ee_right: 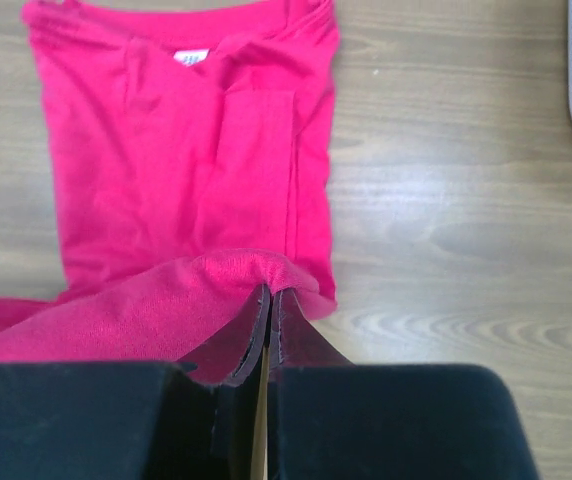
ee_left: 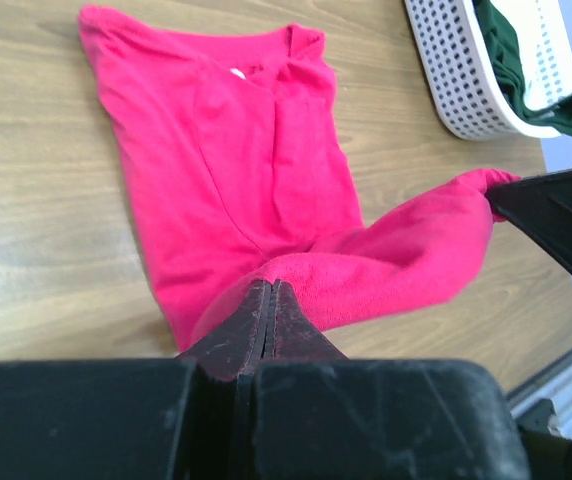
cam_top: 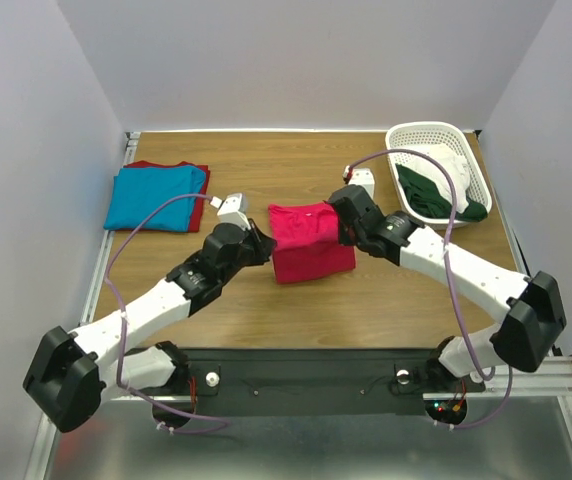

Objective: Fold and stack the t-shirts
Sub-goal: Fold the tshirt

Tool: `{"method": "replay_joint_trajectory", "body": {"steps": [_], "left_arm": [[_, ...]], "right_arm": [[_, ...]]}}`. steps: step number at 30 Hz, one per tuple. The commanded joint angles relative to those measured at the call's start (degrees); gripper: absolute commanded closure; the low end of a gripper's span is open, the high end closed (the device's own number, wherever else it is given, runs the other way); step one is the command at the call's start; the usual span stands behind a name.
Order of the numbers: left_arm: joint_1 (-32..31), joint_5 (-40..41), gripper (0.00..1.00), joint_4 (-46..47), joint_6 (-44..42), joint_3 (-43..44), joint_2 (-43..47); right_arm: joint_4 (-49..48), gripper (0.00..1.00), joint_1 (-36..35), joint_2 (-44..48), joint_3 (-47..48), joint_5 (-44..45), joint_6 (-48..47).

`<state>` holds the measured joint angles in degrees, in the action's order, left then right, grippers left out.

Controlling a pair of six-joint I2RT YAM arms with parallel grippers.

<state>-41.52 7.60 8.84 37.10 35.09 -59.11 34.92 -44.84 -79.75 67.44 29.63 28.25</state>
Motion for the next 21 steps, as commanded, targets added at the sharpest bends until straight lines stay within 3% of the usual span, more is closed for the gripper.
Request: {"method": "replay_joint_trajectory", "body": {"steps": [1, 11, 21], "left_arm": [[2.3, -2.5, 1.00, 6.2, -3.5, 3.4, -2.3], [6.4, -7.1, 1.00, 12.0, -6.0, 6.2, -13.5], [9.9, -9.0, 1.00, 14.4, -7.2, 10.0, -20.4]], "right_arm": [[-6.2, 1.00, 2.6, -2.3, 3.3, 2.0, -3.5], [-11.9, 1.00, 10.2, -12.4, 6.3, -3.8, -7.6], [-13.9, 1.00, 12.4, -21.1, 12.7, -6.2, -10.1]]}}
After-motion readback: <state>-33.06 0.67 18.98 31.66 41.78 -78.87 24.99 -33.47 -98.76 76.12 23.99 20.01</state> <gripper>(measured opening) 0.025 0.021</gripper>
